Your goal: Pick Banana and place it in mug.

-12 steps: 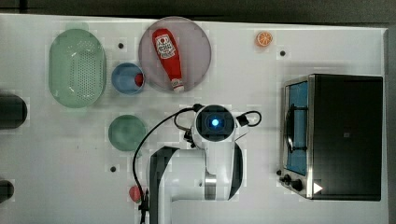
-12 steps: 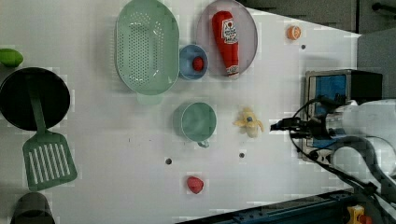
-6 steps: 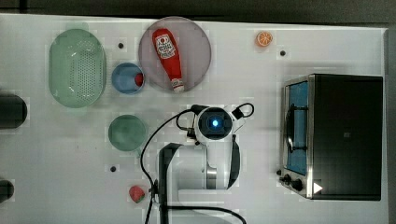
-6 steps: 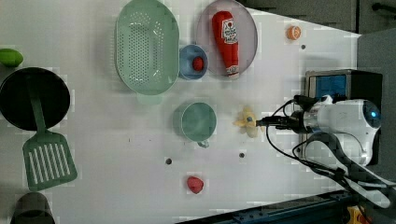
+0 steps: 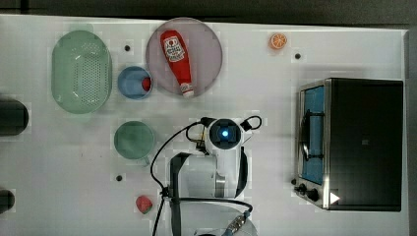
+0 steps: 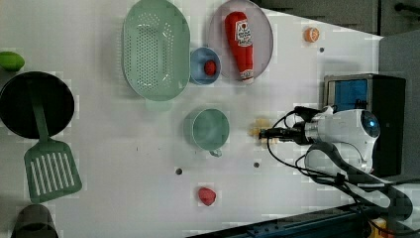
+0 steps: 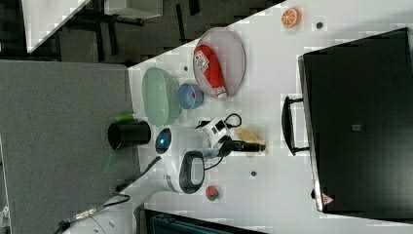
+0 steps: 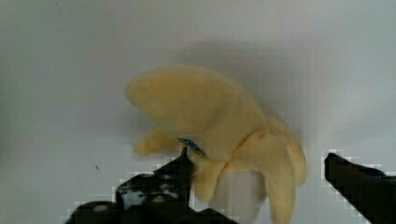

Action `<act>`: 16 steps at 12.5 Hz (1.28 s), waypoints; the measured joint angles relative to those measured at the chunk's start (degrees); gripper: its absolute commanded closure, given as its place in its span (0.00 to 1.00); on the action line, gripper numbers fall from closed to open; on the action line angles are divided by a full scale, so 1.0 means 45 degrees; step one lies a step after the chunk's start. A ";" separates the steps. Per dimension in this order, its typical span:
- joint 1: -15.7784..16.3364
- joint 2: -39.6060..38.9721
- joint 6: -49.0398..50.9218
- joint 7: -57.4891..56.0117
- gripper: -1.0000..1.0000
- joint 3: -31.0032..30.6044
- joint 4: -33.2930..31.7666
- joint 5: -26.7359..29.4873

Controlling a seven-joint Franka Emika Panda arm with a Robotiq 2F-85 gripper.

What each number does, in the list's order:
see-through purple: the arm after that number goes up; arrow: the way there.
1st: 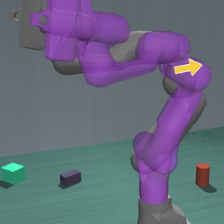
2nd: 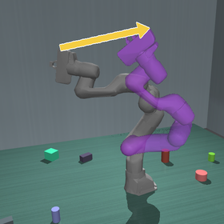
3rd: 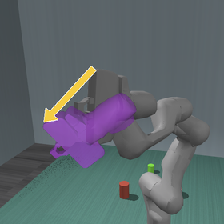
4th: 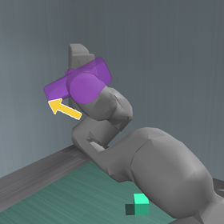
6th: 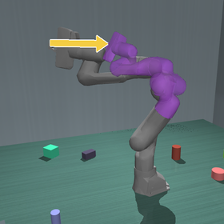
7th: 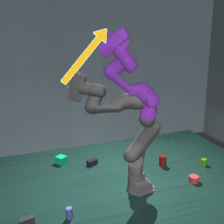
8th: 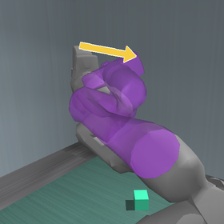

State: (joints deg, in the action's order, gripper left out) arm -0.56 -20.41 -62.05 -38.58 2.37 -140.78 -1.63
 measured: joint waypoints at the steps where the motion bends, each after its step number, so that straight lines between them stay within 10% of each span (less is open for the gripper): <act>1: -0.0021 0.0016 -0.0622 0.0000 0.30 0.0051 -0.0075 -0.0067; 5: -0.0185 -0.0025 -0.1243 -0.0155 0.68 -0.0194 -0.0050 -0.0180; 10: -0.0087 0.0855 -0.1007 -0.0211 0.68 -0.0348 -0.0448 0.0102; 16: -0.0129 0.5778 0.5011 -0.0199 0.68 -0.0132 0.0622 -0.0258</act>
State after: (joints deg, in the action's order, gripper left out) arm -1.15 5.59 -39.50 -39.47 1.78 -137.98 -2.79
